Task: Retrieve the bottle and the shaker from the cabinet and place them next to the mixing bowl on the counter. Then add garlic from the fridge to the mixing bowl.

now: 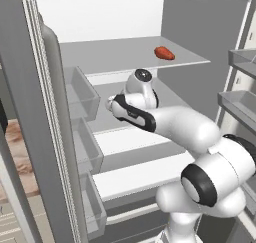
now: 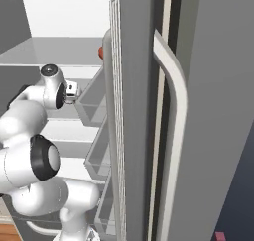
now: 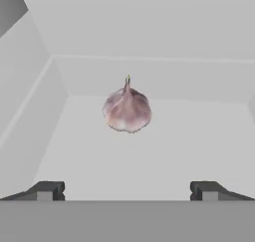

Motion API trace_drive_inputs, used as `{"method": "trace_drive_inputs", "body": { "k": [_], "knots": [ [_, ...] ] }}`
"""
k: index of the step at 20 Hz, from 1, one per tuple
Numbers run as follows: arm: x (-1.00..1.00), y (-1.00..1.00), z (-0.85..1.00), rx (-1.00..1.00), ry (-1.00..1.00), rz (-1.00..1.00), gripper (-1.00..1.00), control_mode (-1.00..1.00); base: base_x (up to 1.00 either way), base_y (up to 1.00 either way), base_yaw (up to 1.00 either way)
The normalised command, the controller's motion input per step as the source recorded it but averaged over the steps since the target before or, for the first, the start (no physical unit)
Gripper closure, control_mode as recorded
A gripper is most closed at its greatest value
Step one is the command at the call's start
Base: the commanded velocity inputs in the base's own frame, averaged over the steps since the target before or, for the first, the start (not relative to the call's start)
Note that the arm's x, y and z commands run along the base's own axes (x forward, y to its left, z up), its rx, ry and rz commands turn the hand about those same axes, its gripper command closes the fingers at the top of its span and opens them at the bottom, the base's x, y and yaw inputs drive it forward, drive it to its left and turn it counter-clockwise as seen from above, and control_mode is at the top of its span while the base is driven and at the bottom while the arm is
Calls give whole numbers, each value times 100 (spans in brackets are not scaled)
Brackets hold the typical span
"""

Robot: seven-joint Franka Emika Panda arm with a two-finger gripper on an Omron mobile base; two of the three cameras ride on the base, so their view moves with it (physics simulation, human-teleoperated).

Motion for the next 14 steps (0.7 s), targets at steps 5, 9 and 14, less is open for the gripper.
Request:
{"method": "trace_drive_inputs", "body": {
  "k": [5, 9, 14],
  "knots": [
    [33, 0, 0, 0, 0, 0, -100, -100, 0, 0, 0],
    [26, 5, -3, 0, 0, 0, -100, -100, 0, 0, 0],
    [14, 13, -15, 0, 0, 0, -100, -100, 0, 0, 0]
  ]
}}
